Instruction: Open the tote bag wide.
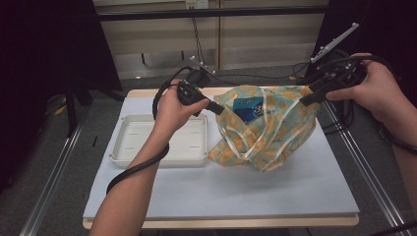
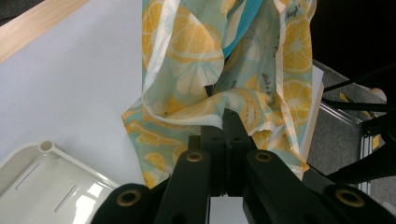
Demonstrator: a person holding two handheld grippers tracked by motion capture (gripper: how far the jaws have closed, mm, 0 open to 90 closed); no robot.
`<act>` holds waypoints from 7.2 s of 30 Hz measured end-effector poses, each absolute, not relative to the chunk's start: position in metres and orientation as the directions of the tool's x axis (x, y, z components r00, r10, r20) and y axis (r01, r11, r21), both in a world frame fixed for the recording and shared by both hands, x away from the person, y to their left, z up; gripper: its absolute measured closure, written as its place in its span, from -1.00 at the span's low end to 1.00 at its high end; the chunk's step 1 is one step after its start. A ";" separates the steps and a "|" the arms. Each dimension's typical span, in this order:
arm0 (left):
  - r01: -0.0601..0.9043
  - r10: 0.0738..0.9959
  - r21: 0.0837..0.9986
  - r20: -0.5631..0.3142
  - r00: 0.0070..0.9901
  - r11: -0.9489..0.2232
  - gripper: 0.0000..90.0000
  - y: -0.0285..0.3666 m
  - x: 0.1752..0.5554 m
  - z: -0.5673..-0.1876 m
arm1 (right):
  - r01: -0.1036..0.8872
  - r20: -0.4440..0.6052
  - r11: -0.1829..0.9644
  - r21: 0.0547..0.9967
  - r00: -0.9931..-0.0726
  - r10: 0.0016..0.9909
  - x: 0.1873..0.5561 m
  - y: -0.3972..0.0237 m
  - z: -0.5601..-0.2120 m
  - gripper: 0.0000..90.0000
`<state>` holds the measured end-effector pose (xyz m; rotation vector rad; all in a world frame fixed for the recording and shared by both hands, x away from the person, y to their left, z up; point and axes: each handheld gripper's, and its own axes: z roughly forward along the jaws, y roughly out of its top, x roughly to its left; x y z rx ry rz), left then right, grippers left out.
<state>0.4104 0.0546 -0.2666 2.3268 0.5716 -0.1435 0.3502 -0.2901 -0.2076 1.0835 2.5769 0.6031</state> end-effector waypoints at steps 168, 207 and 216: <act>0.281 0.190 0.614 -0.210 0.959 -0.738 0.22 0.031 0.371 -0.348 | 0.737 0.087 0.489 0.467 -0.589 0.804 0.393 -0.270 -0.254 1.00; 0.444 0.401 0.752 -0.259 0.879 -0.488 1.00 0.087 0.416 -0.276 | 0.752 0.102 0.456 0.476 -0.563 0.820 0.393 -0.303 -0.258 1.00; 0.458 0.441 0.761 -0.252 0.861 -0.460 1.00 0.083 0.425 -0.273 | 0.759 0.115 0.449 0.472 -0.558 0.822 0.389 -0.311 -0.264 1.00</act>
